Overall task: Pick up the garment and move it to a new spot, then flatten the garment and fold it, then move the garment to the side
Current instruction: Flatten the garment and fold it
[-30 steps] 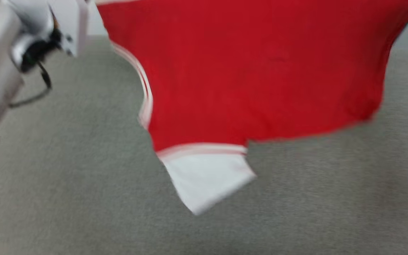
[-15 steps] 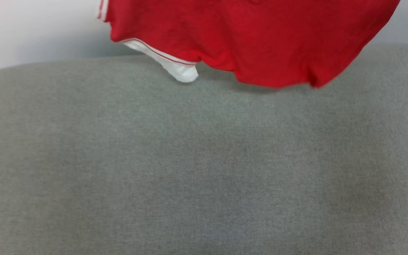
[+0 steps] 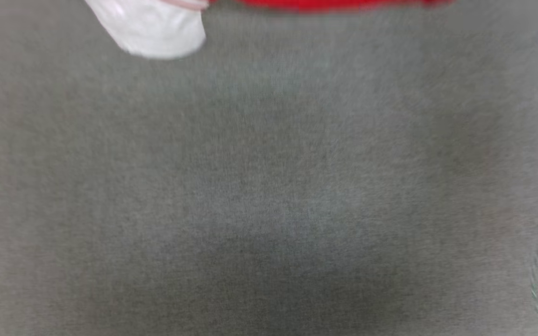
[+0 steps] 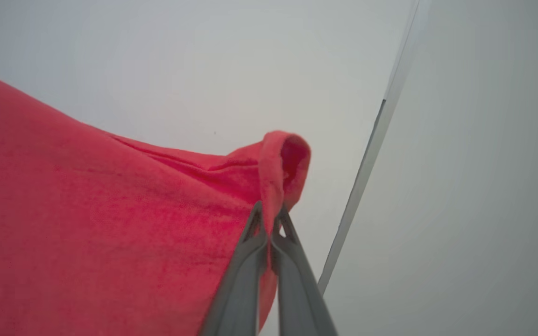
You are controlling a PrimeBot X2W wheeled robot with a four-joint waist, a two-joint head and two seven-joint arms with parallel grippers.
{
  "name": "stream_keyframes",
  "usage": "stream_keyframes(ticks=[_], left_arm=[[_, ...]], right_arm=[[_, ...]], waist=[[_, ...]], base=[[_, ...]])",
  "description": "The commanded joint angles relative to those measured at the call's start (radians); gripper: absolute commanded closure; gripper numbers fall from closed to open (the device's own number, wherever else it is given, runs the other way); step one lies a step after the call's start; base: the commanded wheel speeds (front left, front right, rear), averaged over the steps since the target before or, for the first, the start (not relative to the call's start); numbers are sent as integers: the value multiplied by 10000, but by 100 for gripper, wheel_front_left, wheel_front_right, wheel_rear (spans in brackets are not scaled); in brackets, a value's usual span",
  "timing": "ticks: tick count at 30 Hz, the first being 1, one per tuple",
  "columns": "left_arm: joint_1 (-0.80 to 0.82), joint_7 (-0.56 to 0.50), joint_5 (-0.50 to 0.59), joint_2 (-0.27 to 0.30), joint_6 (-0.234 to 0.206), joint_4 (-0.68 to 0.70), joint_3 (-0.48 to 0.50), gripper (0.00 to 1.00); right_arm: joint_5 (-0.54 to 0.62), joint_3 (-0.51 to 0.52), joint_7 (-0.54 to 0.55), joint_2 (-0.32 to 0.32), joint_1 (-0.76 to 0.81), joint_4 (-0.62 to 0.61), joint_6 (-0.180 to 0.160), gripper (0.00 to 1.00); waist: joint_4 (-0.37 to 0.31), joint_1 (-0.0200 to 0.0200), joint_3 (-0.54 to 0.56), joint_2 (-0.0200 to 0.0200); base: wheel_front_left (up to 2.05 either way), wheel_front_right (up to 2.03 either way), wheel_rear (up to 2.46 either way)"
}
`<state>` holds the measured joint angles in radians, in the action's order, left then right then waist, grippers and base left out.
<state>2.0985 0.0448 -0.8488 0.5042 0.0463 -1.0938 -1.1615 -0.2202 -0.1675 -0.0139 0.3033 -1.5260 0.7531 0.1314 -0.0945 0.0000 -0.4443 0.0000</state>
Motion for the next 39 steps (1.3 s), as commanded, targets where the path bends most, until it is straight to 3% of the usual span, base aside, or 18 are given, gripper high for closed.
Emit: stream_keyframes(ticks=[1, 6, 13, 18, 25, 32, 39], left_arm=[[199, 139, 95, -41, -83, -104, -6, 100], [1347, 1179, 357, -339, -91, -171, 100, 100], [1497, 2054, 337, -634, 93, -391, 307, 100], [280, 2182, 243, -698, 411, -582, 249, 100], [-2456, 2203, -37, -621, 717, -791, 37, 100], [-5471, 2205, -354, -443, 818, -400, -315, 100], [-8274, 2182, -880, 43, 842, 961, -526, 100]], right_arm=[[334, 150, -357, -110, -245, 199, -14, 100], [1846, 1123, -1948, -458, -1209, 1127, -14, 100], [3045, 2121, -2466, -1142, -1539, 1948, -14, 100], [3041, 1551, -2501, -1536, -1145, 2679, -14, 100], [1433, 52, -2025, -1721, -107, 3722, -14, 100], [-1229, -2059, -598, -796, 2219, 2825, -14, 100], [-4110, -3707, 1241, 1561, 5413, -601, -14, 100]], waist=[[187, 0, -2195, 0], [408, 0, -3120, 0], [861, 0, -3465, 0], [1132, 0, -2898, 0], [1337, 0, -1206, 0], [1466, 0, 888, 0], [1510, 0, 2151, 0]], base=[[0, 0, 0], [0, 0, 0], [0, 0, 0], [0, 0, 0], [0, 0, 0], [0, 0, 0], [0, 0, 0]])
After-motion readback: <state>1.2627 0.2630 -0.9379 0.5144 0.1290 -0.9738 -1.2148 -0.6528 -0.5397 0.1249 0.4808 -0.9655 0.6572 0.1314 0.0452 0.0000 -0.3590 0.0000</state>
